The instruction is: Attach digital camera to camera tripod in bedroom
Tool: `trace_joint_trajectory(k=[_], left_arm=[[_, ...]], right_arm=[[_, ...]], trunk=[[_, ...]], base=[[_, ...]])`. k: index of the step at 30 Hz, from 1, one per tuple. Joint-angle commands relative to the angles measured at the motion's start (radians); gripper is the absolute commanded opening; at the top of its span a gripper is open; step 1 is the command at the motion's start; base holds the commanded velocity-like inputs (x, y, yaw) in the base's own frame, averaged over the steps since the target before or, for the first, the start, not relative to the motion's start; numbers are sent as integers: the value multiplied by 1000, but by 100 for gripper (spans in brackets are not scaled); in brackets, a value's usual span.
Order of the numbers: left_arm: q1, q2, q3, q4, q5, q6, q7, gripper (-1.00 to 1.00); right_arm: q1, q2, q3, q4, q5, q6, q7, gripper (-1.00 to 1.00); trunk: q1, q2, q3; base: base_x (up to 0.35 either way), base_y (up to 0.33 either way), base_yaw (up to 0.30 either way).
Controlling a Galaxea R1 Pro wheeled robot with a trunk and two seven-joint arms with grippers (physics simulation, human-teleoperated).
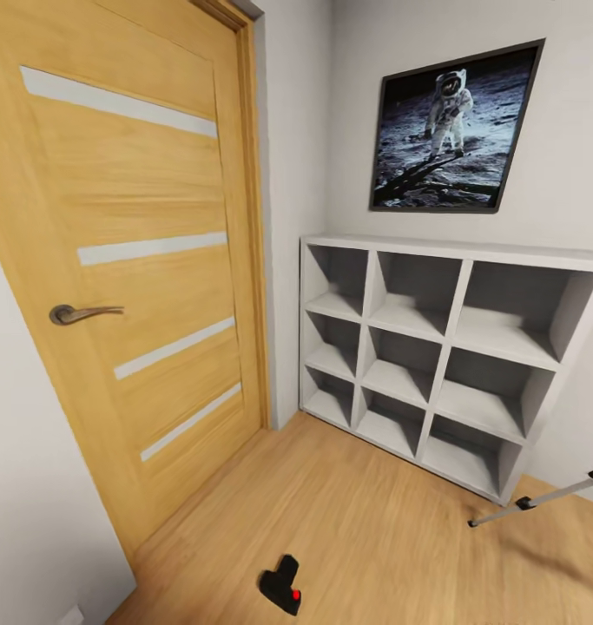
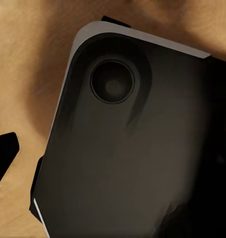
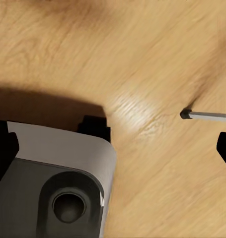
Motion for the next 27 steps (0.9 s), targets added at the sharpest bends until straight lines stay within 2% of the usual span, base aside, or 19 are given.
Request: trace_joint_trajectory(k=[1,20,27], left_arm=[[1,0,-1,-2,4,-1,0,100],[1,0,-1,-1,4,-2,0,100],[1,0,-1,-2,5,-5,1,100]], right_arm=[[-1,0,2,2,8,2,2,100],[-1,-1,2,2,7,2,1,100],[-1,-1,2,2,7,2,2,100]], trunk=[[0,0,-1],[0,0,-1],[0,0,-1]], base=[[153,321,-249],[151,317,-249],[39,83,-249]])
